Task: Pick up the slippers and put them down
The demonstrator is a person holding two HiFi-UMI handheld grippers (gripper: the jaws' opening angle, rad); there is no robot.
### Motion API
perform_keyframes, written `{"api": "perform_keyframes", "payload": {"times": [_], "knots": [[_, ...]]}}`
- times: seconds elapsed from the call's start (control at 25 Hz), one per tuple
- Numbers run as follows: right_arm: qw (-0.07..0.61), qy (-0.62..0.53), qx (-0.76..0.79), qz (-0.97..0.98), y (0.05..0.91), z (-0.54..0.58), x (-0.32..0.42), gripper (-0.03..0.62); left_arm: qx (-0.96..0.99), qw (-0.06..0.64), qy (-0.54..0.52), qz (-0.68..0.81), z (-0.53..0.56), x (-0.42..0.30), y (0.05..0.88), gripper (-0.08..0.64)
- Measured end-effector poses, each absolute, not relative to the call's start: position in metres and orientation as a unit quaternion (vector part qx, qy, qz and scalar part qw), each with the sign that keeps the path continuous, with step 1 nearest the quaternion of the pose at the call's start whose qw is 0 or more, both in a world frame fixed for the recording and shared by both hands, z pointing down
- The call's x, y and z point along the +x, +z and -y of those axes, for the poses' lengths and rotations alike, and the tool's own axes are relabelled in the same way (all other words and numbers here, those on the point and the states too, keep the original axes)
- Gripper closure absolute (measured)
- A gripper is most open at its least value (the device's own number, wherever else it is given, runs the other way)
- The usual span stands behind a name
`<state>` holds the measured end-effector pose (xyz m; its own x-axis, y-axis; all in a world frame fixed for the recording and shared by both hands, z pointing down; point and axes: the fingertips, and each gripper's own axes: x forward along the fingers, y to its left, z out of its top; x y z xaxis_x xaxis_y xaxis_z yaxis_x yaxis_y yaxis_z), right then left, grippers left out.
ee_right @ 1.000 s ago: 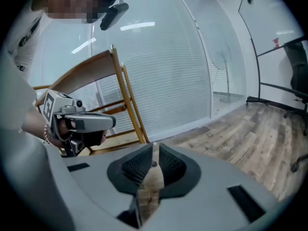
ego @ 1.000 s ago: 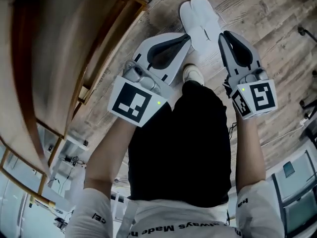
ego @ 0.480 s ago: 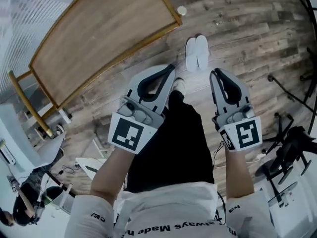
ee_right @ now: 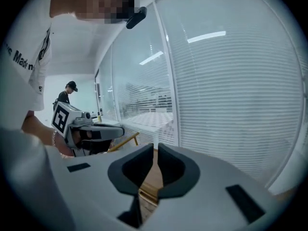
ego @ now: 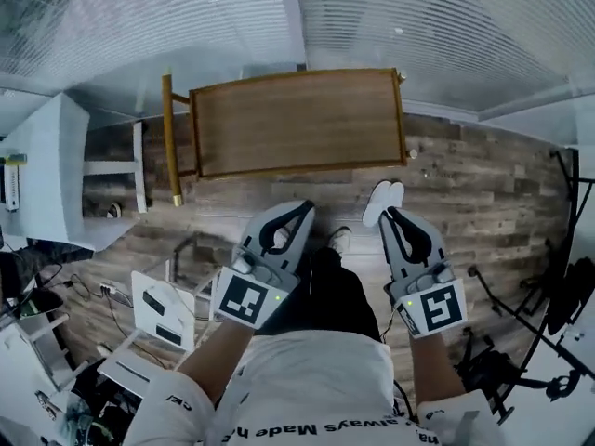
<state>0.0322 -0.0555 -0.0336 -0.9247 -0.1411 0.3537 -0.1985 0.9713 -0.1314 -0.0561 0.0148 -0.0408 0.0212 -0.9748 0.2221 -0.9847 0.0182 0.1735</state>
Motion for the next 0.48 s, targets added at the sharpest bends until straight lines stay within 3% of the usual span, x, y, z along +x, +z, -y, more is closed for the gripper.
{"api": "perform_keyframes", "payload": {"times": [0.16,0.48], "knots": [[0.146,0.047,0.049,0.987,-0.102,0.018,-0.019,0.561,0.664,0.12,0.004,0.739,-0.068,-0.107,-0.104,0.548],[0.112,0.019,0.033,0.993,-0.219,-0.069,-0.062,0.563,0.653,0.1,-0.015,0.751,-0.158,-0.136,-0.211,0.546]]}}
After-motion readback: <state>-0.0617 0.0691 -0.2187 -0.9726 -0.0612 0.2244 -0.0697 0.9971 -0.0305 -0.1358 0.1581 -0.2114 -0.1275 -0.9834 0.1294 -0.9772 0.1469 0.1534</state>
